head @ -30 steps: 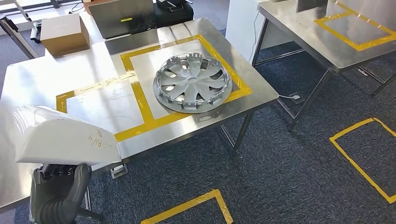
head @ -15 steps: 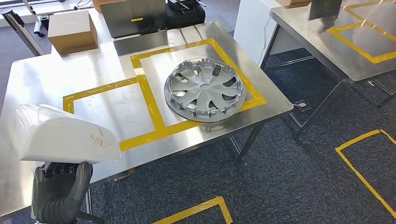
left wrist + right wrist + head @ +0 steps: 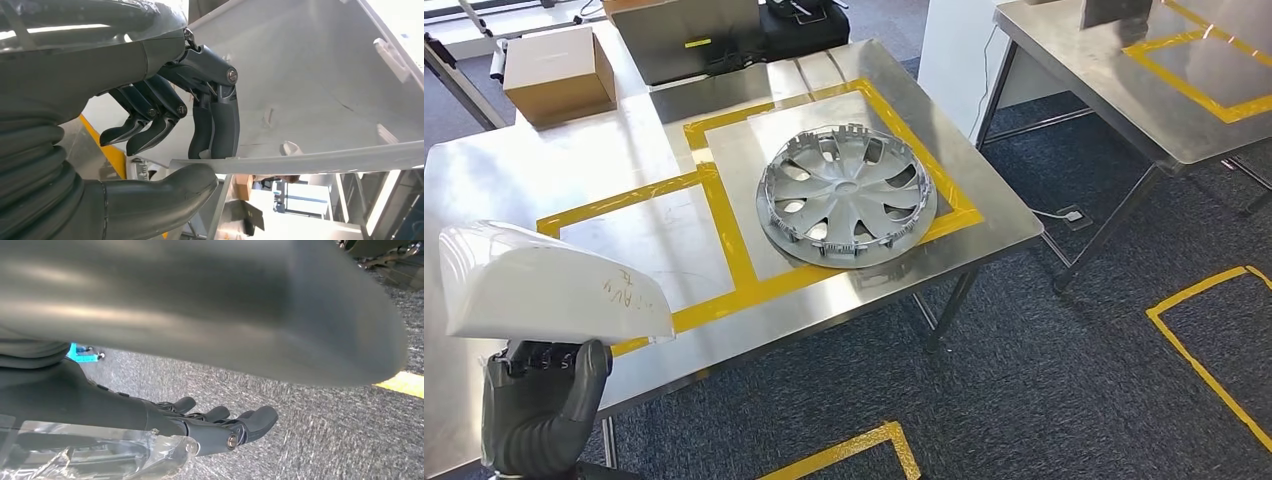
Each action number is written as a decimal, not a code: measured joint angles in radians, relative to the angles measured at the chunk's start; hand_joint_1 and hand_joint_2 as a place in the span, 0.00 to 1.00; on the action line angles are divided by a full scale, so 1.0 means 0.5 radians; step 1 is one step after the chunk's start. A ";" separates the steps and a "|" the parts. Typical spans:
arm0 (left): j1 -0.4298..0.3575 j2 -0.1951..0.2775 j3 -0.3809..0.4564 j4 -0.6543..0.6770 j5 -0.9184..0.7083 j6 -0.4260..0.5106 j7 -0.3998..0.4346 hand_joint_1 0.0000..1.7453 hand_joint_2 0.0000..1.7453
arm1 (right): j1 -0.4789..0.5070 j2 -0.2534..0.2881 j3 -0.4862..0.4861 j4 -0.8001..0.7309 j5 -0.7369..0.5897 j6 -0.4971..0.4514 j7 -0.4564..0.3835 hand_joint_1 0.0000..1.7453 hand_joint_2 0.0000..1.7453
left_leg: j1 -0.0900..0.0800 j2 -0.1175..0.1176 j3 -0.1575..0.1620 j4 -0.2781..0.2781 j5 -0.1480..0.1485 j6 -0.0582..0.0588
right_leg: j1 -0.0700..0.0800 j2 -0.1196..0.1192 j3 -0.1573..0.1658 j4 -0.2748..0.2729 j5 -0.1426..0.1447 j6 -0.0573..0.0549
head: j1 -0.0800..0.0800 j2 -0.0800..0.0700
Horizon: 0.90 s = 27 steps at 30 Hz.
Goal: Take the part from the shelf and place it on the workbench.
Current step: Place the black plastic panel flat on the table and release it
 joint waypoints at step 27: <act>-0.028 0.031 0.053 -0.014 -0.152 0.033 0.199 1.00 1.00 | -0.001 0.075 0.005 0.019 0.001 0.061 -0.131 0.00 0.00 | -0.003 0.000 0.011 0.000 0.001 -0.001 | -0.001 0.000 0.018 -0.008 0.002 0.002 | 0.000 0.000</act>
